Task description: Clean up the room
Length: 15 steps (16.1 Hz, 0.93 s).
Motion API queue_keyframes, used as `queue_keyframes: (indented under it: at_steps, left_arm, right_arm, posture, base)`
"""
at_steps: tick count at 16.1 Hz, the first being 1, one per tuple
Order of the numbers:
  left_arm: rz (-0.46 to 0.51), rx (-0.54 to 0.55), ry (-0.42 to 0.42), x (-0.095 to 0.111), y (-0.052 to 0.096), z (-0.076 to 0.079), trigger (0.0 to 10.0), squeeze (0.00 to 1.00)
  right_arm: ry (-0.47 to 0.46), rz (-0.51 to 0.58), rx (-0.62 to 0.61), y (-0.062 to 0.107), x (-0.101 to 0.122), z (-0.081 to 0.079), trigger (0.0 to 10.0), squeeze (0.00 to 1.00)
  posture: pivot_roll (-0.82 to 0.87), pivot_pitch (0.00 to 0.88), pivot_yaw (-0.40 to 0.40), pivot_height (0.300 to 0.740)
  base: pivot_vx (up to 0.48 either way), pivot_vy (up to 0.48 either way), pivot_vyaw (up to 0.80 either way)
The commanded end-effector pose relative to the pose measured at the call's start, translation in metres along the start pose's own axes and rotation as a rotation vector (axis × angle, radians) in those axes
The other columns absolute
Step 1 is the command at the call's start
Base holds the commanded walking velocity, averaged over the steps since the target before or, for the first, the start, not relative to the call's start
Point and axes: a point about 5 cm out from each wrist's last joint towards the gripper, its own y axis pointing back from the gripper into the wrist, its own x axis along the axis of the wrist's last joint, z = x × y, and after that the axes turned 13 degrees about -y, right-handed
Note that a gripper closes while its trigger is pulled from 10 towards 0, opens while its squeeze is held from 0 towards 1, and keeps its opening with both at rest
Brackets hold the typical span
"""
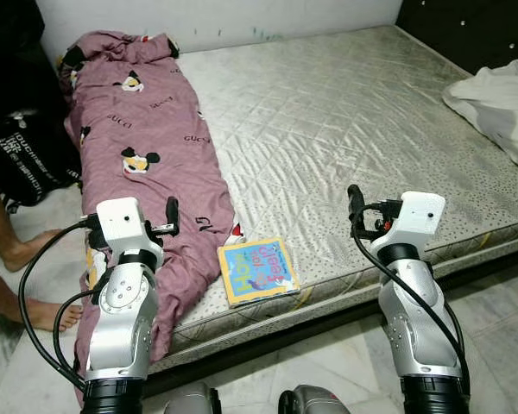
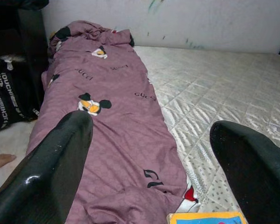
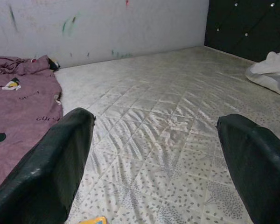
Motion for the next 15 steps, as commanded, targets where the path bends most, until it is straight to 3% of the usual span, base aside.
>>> queue_keyframes:
  at_steps: [1, 15]
  left_arm:
    - [-0.002, 0.010, -0.006, -0.0001, -0.0005, -0.0011, 10.0, 0.00]
    - [0.005, 0.017, -0.007, 0.0009, -0.0033, 0.0004, 10.0, 0.00]
  right_arm:
    - [0.007, 0.001, 0.013, 0.0007, -0.0004, -0.0013, 10.0, 0.00]
    - [0.016, 0.006, 0.032, -0.0026, 0.0006, -0.0023, 10.0, 0.00]
  posture:
    - [-0.04, 0.027, 0.017, 0.740]
    - [-0.04, 0.016, 0.016, 0.740]
  base:
    - [0.000, 0.000, 0.00]
    - [0.000, 0.000, 0.00]
